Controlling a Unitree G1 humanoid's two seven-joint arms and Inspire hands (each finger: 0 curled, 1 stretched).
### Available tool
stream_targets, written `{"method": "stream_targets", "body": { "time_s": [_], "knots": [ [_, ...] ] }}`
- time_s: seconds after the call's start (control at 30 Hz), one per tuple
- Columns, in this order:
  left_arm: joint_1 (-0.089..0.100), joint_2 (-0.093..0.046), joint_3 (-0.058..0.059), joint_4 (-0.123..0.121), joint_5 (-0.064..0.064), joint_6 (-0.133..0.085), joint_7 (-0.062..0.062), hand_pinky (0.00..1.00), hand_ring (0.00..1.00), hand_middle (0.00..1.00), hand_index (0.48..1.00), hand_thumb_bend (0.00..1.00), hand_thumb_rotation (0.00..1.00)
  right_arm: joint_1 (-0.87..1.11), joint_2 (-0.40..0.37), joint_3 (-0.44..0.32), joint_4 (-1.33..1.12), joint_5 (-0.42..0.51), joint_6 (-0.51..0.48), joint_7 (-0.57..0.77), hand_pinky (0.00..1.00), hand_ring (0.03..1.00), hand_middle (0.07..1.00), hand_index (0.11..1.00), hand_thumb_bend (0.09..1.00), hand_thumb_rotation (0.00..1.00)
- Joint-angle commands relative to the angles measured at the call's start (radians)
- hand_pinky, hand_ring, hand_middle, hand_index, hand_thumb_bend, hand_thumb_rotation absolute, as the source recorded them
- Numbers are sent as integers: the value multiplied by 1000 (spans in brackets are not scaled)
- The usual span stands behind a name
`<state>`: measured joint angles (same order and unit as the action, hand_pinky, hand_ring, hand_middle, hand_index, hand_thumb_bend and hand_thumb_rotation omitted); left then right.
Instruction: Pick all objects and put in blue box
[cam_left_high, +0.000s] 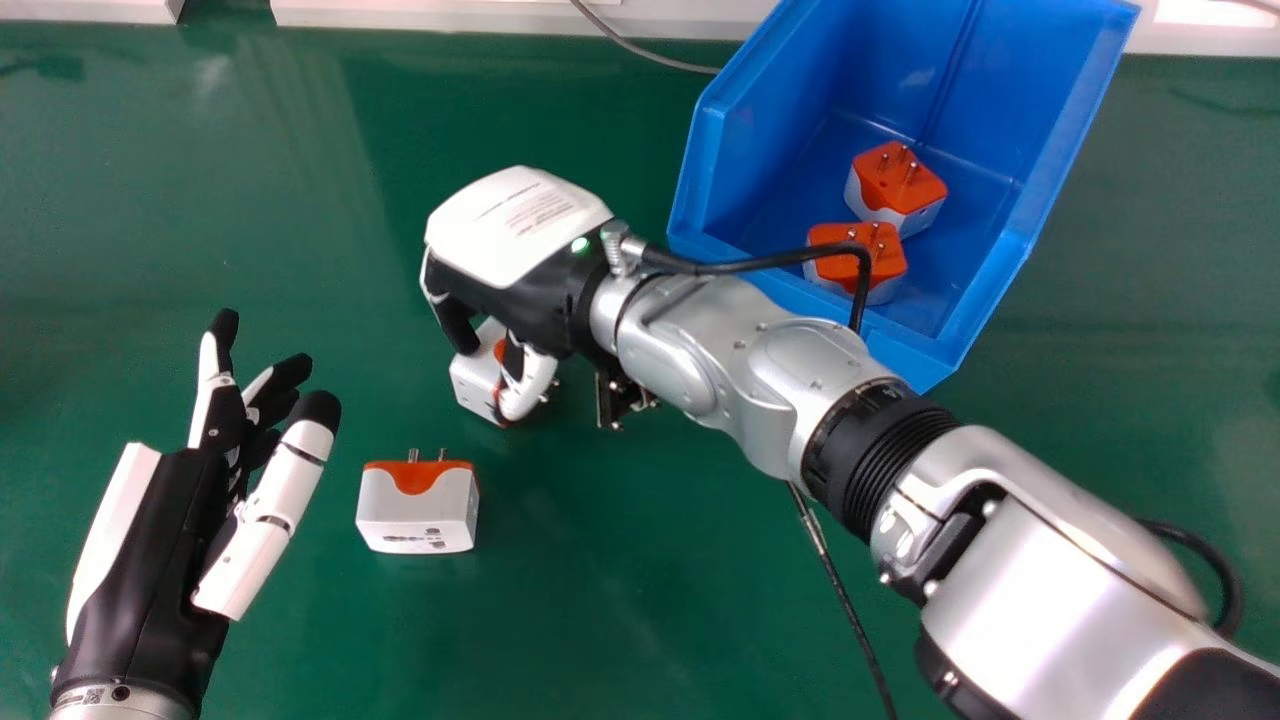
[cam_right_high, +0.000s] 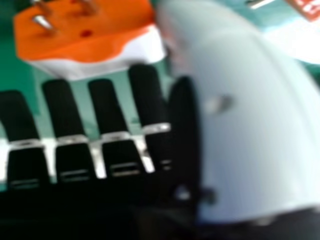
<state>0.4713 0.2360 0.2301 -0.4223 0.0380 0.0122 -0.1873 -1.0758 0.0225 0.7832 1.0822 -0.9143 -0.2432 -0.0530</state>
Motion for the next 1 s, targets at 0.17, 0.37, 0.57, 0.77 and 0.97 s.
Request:
{"method": "stream_targets", "body": {
  "time_s": [0.17,0.37,0.57,0.77,0.97],
  "knots": [
    [-27,13,10,13,2,-16,6,976,952,936,909,386,844,60,-105,48,-182,-79,-72,-125,382,473,509,481,521,9],
    [-47,21,11,32,0,-15,2,968,951,939,917,376,849,80,-144,37,-258,-83,-62,-99,394,487,524,469,522,0],
    [-52,23,8,43,8,-27,5,959,948,937,918,377,852,66,-169,47,-275,-99,-89,-106,410,491,506,480,523,0],
    [-53,27,3,40,12,-20,3,963,951,937,917,380,862,36,-167,49,-264,-134,-99,-138,432,492,484,491,525,0],
    [-55,27,0,44,17,-26,6,960,947,933,916,387,875,16,-150,37,-235,-142,-101,-155,523,597,586,486,513,55]
  ]
}}
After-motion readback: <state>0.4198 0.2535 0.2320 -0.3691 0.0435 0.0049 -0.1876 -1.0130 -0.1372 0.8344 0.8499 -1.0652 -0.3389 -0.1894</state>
